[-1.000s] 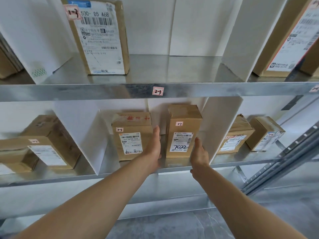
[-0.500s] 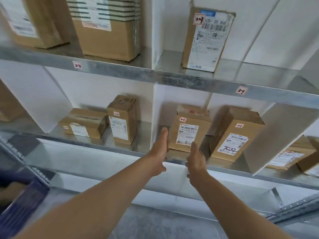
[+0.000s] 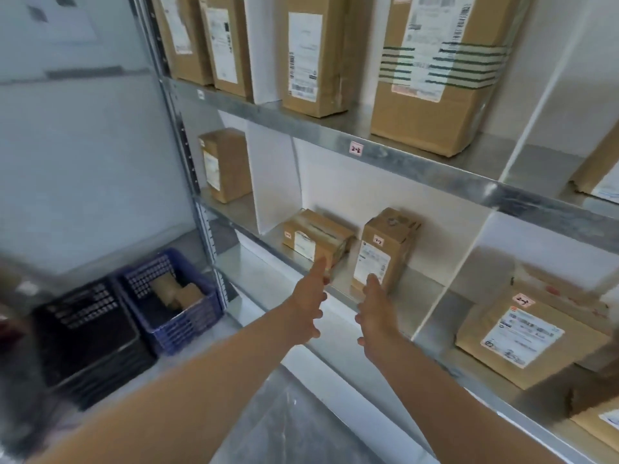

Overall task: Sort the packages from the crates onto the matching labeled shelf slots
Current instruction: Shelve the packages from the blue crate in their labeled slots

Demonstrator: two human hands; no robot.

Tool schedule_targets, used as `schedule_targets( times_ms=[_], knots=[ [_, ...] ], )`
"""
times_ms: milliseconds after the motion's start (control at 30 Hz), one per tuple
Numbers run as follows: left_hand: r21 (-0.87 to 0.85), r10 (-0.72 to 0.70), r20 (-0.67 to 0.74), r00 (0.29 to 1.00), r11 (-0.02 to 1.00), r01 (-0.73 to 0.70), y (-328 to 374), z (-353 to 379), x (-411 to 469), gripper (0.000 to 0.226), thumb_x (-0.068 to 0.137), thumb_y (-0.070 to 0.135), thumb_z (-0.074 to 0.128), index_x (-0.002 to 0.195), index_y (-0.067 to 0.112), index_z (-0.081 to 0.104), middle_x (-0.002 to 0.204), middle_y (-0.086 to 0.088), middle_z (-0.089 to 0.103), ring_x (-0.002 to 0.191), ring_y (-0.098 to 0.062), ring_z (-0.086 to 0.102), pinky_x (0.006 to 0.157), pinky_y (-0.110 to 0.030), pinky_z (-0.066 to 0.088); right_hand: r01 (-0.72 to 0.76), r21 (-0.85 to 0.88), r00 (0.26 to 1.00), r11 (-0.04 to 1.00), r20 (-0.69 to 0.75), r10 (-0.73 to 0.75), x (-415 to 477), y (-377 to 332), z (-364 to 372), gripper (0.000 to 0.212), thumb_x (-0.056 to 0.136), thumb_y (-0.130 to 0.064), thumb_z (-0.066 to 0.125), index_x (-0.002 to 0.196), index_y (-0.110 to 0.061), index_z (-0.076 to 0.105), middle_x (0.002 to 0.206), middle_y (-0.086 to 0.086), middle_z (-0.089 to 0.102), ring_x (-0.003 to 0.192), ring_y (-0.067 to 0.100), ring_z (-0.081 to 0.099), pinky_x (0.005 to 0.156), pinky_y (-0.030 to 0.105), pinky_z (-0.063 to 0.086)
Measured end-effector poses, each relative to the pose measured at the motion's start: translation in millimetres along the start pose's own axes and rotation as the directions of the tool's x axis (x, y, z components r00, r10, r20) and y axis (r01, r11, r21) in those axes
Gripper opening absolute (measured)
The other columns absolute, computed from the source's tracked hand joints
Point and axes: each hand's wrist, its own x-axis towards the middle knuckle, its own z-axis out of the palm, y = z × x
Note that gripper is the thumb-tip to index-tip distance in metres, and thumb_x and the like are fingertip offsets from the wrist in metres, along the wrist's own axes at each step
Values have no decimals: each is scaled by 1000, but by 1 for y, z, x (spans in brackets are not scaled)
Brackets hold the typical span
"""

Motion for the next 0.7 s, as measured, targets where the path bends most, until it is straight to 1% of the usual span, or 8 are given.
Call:
schedule_targets(
  times_ms=[67, 267, 367, 500, 533, 600, 667, 700],
  knots=[
    [-43, 2, -71, 997, 999, -5, 1, -20, -2, 88, 86, 84, 32, 151, 25, 40, 160, -8, 34, 146, -40, 30, 117, -65, 21, 26, -67, 997, 997, 76, -21, -1, -5, 19, 61, 106, -63, 26, 148, -23, 46, 157, 6, 46, 141, 32, 46, 121, 57, 32],
    [-139, 0, -252, 968, 990, -36, -4, -66, -11, 84, 89, 82, 29, 151, 25, 41, 162, -8, 31, 150, -40, 24, 116, -65, 19, 90, -143, 967, 986, 250, -52, -9, -12, 71, 59, 107, -61, 25, 151, -25, 43, 160, 5, 44, 145, 31, 43, 121, 58, 31],
    [-181, -9, -292, 956, 982, -47, -7, -87, -16, 84, 91, 80, 27, 154, 24, 37, 165, -9, 27, 151, -41, 20, 117, -67, 17, 106, -185, 949, 977, 314, -43, -11, -11, 99, 58, 108, -59, 24, 148, -24, 46, 159, 5, 45, 144, 31, 45, 121, 58, 32],
    [-237, -30, -341, 939, 970, -55, -10, -122, -14, 83, 92, 79, 29, 153, 23, 38, 164, -9, 28, 150, -40, 23, 117, -66, 18, 147, -242, 922, 959, 385, -44, -12, -7, 146, 63, 107, -60, 25, 146, -17, 50, 155, 12, 50, 140, 36, 49, 119, 59, 36],
    [-253, -36, -351, 936, 966, -58, -11, -131, -12, 82, 92, 79, 29, 152, 23, 39, 164, -9, 28, 150, -40, 23, 118, -66, 18, 144, -254, 920, 956, 389, -35, -12, -6, 159, 63, 106, -61, 26, 145, -19, 52, 154, 11, 51, 139, 35, 50, 118, 59, 36],
    [-292, -57, -364, 930, 955, -56, -11, -152, -7, 79, 93, 77, 30, 151, 23, 41, 162, -9, 31, 149, -40, 24, 116, -65, 20, 139, -276, 915, 951, 402, -17, -13, -7, 184, 57, 106, -62, 26, 137, -24, 56, 152, 9, 53, 136, 33, 52, 117, 58, 37],
    [-322, -67, -369, 927, 945, -60, -11, -176, 2, 77, 94, 76, 31, 148, 23, 44, 161, -8, 33, 149, -40, 24, 115, -64, 21, 136, -276, 909, 952, 418, -9, -12, -11, 209, 45, 107, -59, 27, 115, -27, 58, 144, 9, 57, 128, 31, 55, 114, 58, 40],
    [-333, -72, -371, 926, 941, -61, -8, -189, 7, 76, 94, 76, 31, 146, 22, 45, 161, -8, 33, 149, -39, 24, 115, -64, 21, 134, -275, 907, 952, 420, -7, -10, -14, 222, 42, 107, -58, 28, 108, -27, 56, 141, 9, 59, 125, 30, 56, 112, 57, 41]
  ],
)
